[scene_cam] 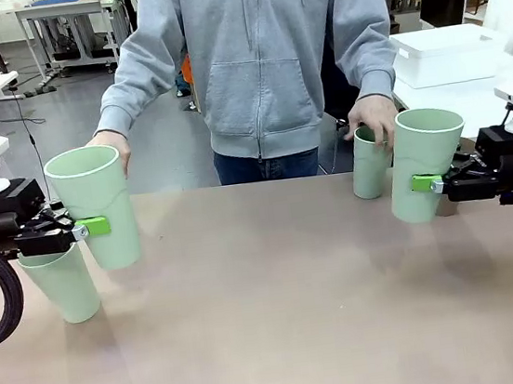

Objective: Stack the cups and store them in the basket.
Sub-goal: Place the stack of Reusable plastic cups into the Pantry Basket.

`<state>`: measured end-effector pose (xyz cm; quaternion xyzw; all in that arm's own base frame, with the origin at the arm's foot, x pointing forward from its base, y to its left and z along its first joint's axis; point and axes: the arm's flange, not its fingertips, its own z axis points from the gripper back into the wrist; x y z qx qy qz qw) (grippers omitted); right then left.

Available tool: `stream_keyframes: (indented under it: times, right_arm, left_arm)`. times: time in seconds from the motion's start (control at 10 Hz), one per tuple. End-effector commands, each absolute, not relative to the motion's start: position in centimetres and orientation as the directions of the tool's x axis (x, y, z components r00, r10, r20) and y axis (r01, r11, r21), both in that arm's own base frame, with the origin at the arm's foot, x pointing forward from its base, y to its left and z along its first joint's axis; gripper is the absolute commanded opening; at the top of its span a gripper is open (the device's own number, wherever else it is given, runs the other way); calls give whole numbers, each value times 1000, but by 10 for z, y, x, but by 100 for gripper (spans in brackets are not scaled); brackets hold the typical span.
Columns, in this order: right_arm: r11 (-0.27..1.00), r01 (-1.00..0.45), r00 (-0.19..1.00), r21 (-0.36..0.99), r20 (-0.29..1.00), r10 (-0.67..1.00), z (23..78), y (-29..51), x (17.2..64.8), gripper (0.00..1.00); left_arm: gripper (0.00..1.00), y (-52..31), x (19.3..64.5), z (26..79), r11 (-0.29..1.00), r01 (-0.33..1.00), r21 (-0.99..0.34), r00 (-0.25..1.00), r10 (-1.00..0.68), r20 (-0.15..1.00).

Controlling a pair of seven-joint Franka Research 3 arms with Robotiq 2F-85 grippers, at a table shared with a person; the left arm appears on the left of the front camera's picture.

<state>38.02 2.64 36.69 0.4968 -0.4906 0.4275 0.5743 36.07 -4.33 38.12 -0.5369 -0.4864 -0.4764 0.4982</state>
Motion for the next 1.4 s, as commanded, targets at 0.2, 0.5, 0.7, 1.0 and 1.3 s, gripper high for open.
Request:
stream_keyframes:
  times: [0.2, 0.5, 0.7, 1.0, 1.3]
  right_arm:
    - [148, -979, 139, 137, 990, 0, 369, 28, 382, 84]
    - [148, -979, 139, 137, 990, 0, 369, 28, 382, 84]
    - [148, -979, 139, 137, 990, 0, 369, 28, 382, 84]
    - [148, -979, 139, 137, 990, 0, 369, 28, 382, 84]
    - [148, -979, 139, 137, 990, 0, 369, 28, 382, 84]
  left_arm:
    - [87, -44, 360, 382, -38, 997, -66, 68, 55, 996]
    - [87, -44, 360, 382, -38, 997, -66, 68, 55, 996]
    - [87, -44, 360, 382, -38, 997, -66, 68, 55, 996]
    - [87, -44, 360, 382, -38, 997, -66, 68, 55, 996]
    - [87, -44, 360, 382, -38, 997, -66, 68, 55, 996]
